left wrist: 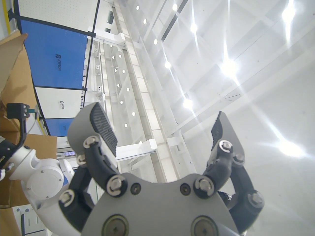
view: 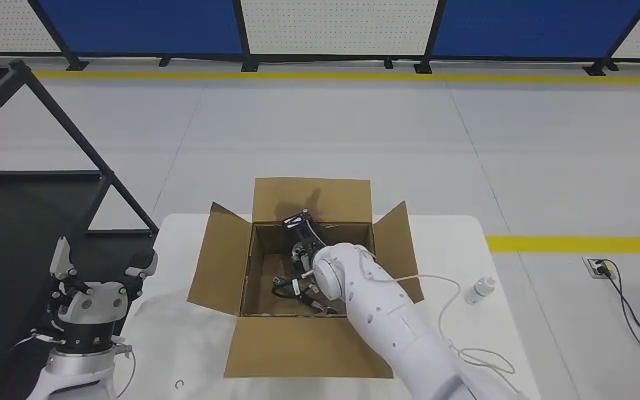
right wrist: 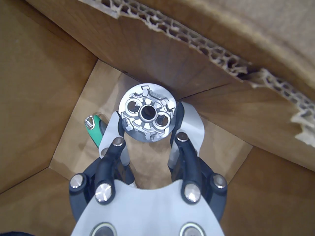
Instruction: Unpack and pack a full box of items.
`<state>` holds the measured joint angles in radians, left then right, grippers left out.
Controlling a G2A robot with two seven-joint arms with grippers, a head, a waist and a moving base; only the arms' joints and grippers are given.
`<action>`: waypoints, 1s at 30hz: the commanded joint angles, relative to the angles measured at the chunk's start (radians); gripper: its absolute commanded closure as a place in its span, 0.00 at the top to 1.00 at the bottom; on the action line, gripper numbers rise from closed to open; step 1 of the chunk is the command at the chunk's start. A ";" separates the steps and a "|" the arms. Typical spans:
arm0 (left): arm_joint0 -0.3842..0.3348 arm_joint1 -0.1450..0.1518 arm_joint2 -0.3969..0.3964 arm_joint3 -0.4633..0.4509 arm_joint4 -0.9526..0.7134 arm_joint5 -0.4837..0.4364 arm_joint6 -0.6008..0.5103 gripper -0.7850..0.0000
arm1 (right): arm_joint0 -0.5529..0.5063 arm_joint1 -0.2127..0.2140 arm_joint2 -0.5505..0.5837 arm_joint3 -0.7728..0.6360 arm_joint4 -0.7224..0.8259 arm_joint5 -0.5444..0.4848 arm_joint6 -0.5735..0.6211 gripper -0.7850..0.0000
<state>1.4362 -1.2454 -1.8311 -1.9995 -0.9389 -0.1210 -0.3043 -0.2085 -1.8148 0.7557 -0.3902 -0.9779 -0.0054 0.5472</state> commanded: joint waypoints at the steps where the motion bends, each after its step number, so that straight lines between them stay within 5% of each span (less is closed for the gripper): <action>1: 0.000 0.000 0.000 0.000 0.000 0.000 0.000 1.00 | -0.027 0.021 0.014 -0.059 -0.019 -0.005 0.009 0.00; 6: 0.000 0.000 0.000 0.000 0.000 0.000 0.000 1.00 | -0.130 0.087 0.071 -0.281 -0.090 0.003 0.062 0.00; 13: 0.000 0.000 0.000 0.000 0.000 0.000 0.000 1.00 | -0.393 0.190 0.209 -0.796 -0.250 -0.027 0.197 0.00; 19: 0.000 0.000 0.000 0.000 0.000 0.000 0.000 1.00 | -0.582 0.228 0.277 -1.136 -0.331 -0.045 0.210 0.00; 30: 0.000 0.000 0.000 0.000 0.000 0.000 0.000 1.00 | -0.601 0.232 0.282 -1.179 -0.347 -0.051 0.223 0.00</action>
<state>1.4362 -1.2454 -1.8311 -1.9995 -0.9389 -0.1210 -0.3043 -0.8098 -1.5824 1.0377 -1.5692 -1.3252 -0.0568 0.7702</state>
